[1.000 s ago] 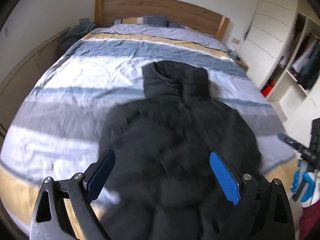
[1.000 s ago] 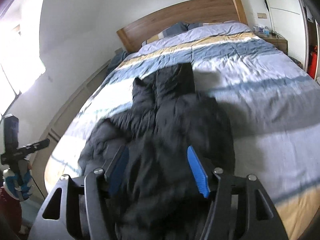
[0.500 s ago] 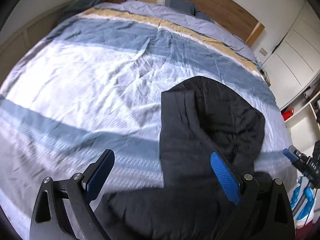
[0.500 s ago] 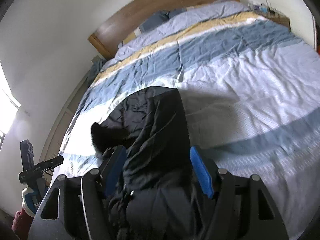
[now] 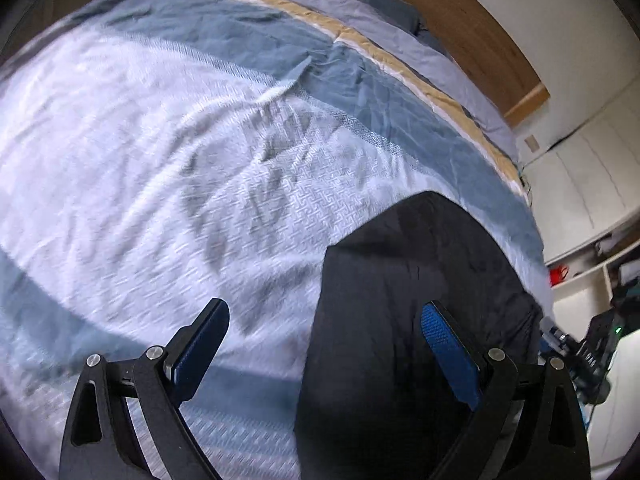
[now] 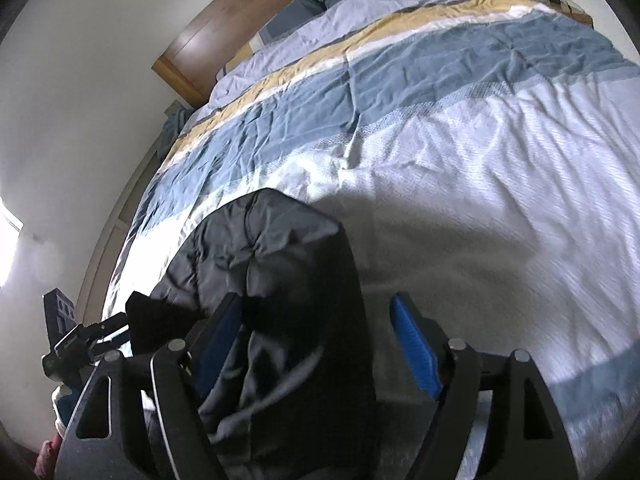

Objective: Fold large clothes
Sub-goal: 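Grasp the coat hem with both tools, then lift the hem with both tools and fold it over toward the collar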

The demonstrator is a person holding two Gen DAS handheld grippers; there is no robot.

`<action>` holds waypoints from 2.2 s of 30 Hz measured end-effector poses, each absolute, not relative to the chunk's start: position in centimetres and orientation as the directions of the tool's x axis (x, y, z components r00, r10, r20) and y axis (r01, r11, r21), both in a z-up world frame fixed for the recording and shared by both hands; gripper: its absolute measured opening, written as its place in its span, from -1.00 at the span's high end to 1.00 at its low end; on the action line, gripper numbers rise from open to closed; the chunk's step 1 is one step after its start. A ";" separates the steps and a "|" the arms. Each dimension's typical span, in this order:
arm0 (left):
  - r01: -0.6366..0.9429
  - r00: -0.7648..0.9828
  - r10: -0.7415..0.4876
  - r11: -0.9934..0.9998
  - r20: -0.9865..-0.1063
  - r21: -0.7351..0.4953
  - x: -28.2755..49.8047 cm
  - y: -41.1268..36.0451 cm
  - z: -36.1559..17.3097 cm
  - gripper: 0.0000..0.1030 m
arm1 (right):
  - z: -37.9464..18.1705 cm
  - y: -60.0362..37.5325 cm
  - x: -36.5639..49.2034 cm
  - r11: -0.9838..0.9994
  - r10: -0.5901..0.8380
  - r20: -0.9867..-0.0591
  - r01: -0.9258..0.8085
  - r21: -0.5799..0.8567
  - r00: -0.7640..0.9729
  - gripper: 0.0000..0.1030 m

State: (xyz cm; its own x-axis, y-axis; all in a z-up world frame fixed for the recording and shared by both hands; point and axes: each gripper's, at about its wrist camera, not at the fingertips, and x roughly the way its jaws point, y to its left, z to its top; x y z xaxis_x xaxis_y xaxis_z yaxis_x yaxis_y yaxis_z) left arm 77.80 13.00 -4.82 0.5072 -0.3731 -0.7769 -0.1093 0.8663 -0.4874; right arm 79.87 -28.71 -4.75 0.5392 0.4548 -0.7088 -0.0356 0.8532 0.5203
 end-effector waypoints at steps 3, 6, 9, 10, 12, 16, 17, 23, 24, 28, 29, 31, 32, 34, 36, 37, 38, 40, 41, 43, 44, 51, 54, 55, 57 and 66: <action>-0.115 0.491 -0.397 0.853 -0.776 -0.509 79.4 12.1 -6.3 -0.85 | -6.1 -28.3 81.7 0.849 0.465 -0.720 -0.030 0.527 0.515 -0.45; -0.102 0.458 -0.418 0.852 -0.785 -0.513 80.5 10.2 -7.4 -0.77 | -7.1 -27.4 82.9 0.846 0.486 -0.736 -0.041 0.532 0.471 -0.45; -0.088 0.399 -0.418 0.869 -0.816 -0.487 81.1 8.3 -8.2 -0.13 | -7.9 -26.4 83.6 0.843 0.501 -0.749 -0.049 0.536 0.433 -0.40; -0.087 0.392 -0.414 0.872 -0.822 -0.481 81.1 8.0 -8.3 0.04 | -7.9 -26.0 83.7 0.849 0.497 -0.758 -0.058 0.525 0.423 -0.29; -0.078 0.391 -0.395 0.886 -0.831 -0.458 80.7 7.3 -7.8 0.38 | -7.6 -25.2 83.6 0.865 0.481 -0.776 -0.076 0.497 0.407 0.06; -0.043 0.399 -0.356 0.913 -0.845 -0.405 79.2 6.6 -5.8 0.66 | -5.8 -24.5 82.4 0.890 0.449 -0.802 -0.118 0.440 0.394 0.50; -0.036 0.405 -0.353 0.916 -0.843 -0.400 78.5 6.5 -5.1 0.67 | -5.1 -24.4 81.9 0.893 0.446 -0.803 -0.132 0.431 0.395 0.51; 0.004 0.466 -0.355 0.917 -0.810 -0.400 72.7 6.8 -0.1 0.72 | 0.6 -23.4 76.6 0.897 0.441 -0.786 -0.212 0.387 0.433 0.56; 0.015 0.483 -0.355 0.917 -0.800 -0.398 70.7 6.9 1.2 0.72 | 1.8 -23.1 75.3 0.894 0.448 -0.777 -0.226 0.387 0.442 0.56; 0.068 0.534 -0.363 0.919 -0.763 -0.389 64.2 7.2 5.3 0.75 | 6.6 -22.1 68.6 0.876 0.479 -0.737 -0.313 0.367 0.477 0.56; 0.081 0.547 -0.368 0.918 -0.752 -0.389 62.0 7.5 6.3 0.75 | 7.6 -22.0 66.6 0.871 0.487 -0.723 -0.334 0.361 0.489 0.56; 0.100 0.573 -0.380 0.912 -0.726 -0.398 56.4 8.3 8.1 0.76 | 9.6 -22.0 62.0 0.856 0.512 -0.687 -0.373 0.358 0.515 0.56; 0.107 0.581 -0.382 0.911 -0.718 -0.398 54.5 8.4 8.6 0.76 | 10.6 -22.2 59.0 0.850 0.522 -0.665 -0.390 0.354 0.533 0.56; 0.120 0.605 -0.375 0.915 -0.702 -0.385 49.4 8.9 9.7 0.76 | 12.1 -22.6 53.8 0.842 0.534 -0.632 -0.416 0.342 0.561 0.56; 0.135 0.618 -0.401 0.902 -0.676 -0.411 44.2 9.6 10.2 0.76 | 13.0 -23.0 49.7 0.837 0.544 -0.604 -0.424 0.345 0.582 0.56; 0.138 0.619 -0.399 0.903 -0.677 -0.406 42.4 9.8 10.1 0.76 | 13.4 -23.3 47.2 0.830 0.556 -0.583 -0.429 0.357 0.592 0.56; 0.138 0.616 -0.392 0.908 -0.683 -0.397 40.5 9.9 9.9 0.76 | 13.5 -23.5 44.8 0.824 0.567 -0.566 -0.431 0.369 0.599 0.56; 0.131 0.600 -0.391 0.908 -0.698 -0.397 36.8 10.4 9.1 0.76 | 13.4 -23.7 41.4 0.819 0.574 -0.554 -0.428 0.382 0.603 0.56; 0.134 0.598 -0.389 0.911 -0.701 -0.391 35.5 10.4 8.8 0.76 | 13.1 -23.7 39.7 0.819 0.574 -0.553 -0.430 0.380 0.604 0.56; 0.144 0.598 -0.383 0.915 -0.704 -0.376 33.5 10.4 8.2 0.76 | 12.3 -23.6 36.7 0.819 0.573 -0.554 -0.429 0.380 0.603 0.56; 0.143 0.595 -0.384 0.915 -0.706 -0.377 32.7 10.5 7.7 0.76 | 11.7 -23.8 35.7 0.817 0.576 -0.553 -0.425 0.390 0.602 0.56; 0.133 0.585 -0.369 0.922 -0.722 -0.364 29.9 10.3 3.4 0.77 | 5.7 -24.2 31.2 0.838 0.545 -0.606 -0.376 0.395 0.580 0.53; 0.119 0.568 -0.340 0.935 -0.750 -0.334 30.8 9.9 0.9 0.77 | 3.2 -24.2 30.7 0.852 0.523 -0.640 -0.354 0.384 0.563 0.50; 0.115 0.563 -0.328 0.940 -0.758 -0.321 30.9 9.8 0.2 0.76 | 2.3 -24.0 30.7 0.861 0.507 -0.656 -0.351 0.367 0.559 0.49; 0.108 0.546 -0.300 0.951 -0.782 -0.290 31.2 9.5 -1.0 0.71 | 0.8 -23.6 30.4 0.876 0.479 -0.683 -0.349 0.334 0.551 0.42; 0.084 0.524 -0.302 0.949 -0.796 -0.305 30.5 10.5 -1.1 0.40 | 0.1 -23.3 29.6 0.898 0.419 -0.726 -0.365 0.245 0.546 0.03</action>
